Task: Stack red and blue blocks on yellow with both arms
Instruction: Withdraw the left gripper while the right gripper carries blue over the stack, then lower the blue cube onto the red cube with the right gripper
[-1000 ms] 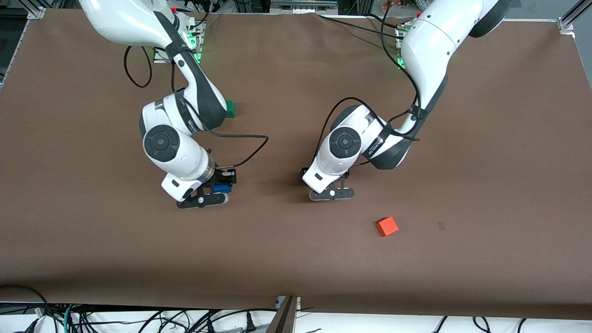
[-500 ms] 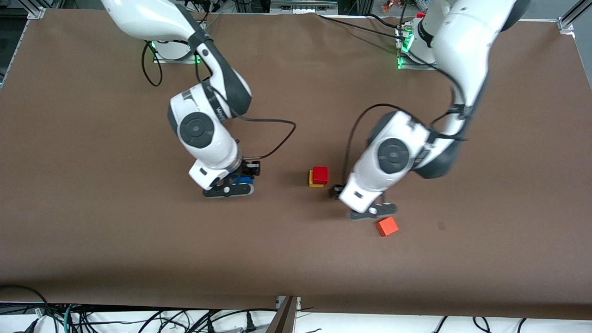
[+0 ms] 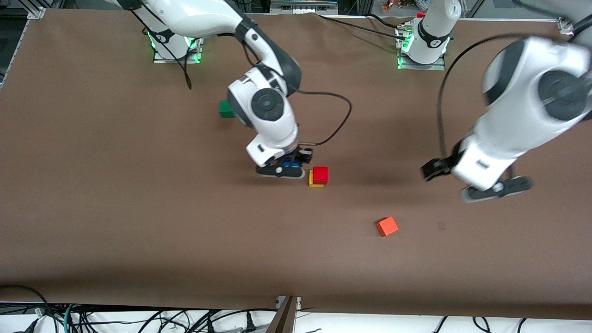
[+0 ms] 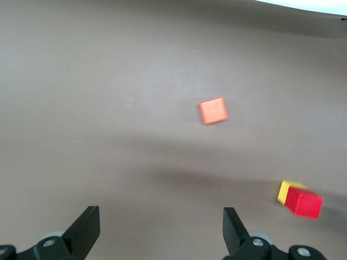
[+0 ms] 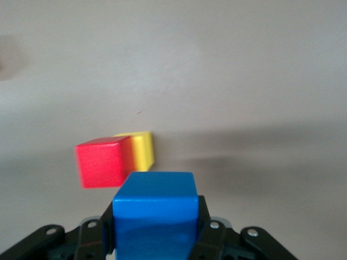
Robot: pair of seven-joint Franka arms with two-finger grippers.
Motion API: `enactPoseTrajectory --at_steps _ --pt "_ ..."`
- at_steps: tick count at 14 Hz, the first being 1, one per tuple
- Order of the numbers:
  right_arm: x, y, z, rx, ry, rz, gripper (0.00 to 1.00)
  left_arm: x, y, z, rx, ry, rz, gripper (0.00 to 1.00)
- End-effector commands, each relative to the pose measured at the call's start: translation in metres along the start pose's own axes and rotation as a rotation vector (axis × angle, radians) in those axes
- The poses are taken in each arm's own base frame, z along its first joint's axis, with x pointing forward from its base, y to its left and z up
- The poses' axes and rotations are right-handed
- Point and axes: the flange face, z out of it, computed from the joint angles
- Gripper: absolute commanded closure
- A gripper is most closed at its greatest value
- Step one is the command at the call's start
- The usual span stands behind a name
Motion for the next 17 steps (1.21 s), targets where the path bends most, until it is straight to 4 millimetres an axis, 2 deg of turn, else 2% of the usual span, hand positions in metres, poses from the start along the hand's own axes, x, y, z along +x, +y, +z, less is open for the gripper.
enactPoseTrajectory --at_steps 1,2,4,6,8,9,12,15,17 --pt "-0.006 -0.03 0.01 0.027 0.025 0.06 0.75 -0.013 -0.058 -0.023 -0.027 -0.037 0.037 0.0" --pt "-0.008 -0.034 0.015 0.025 0.031 0.073 0.75 -0.014 -0.079 -0.032 -0.044 -0.043 0.048 0.0" --pt "-0.017 -0.043 0.021 0.024 0.057 0.052 0.75 -0.015 -0.096 -0.037 -0.062 -0.052 0.063 0.0" --pt "-0.023 -0.048 0.033 0.012 0.085 0.027 0.75 -0.022 -0.093 -0.037 -0.045 -0.056 0.069 0.0" --pt "-0.019 -0.049 0.033 0.027 0.105 0.021 0.75 -0.028 -0.088 -0.036 -0.033 -0.066 0.079 0.0" --pt "-0.018 -0.05 0.03 0.037 0.113 0.022 0.74 -0.027 -0.095 -0.032 -0.028 -0.087 0.072 0.0" --pt "-0.009 -0.049 0.033 0.05 0.138 0.026 0.71 -0.022 -0.094 -0.024 -0.024 -0.107 0.071 0.0" --pt "-0.007 -0.049 0.04 0.061 0.151 0.026 0.66 -0.022 -0.094 -0.024 -0.025 -0.105 0.073 0.0" --pt "-0.01 -0.051 0.046 0.054 0.161 0.015 0.59 -0.022 -0.094 -0.024 -0.025 -0.107 0.073 0.0"
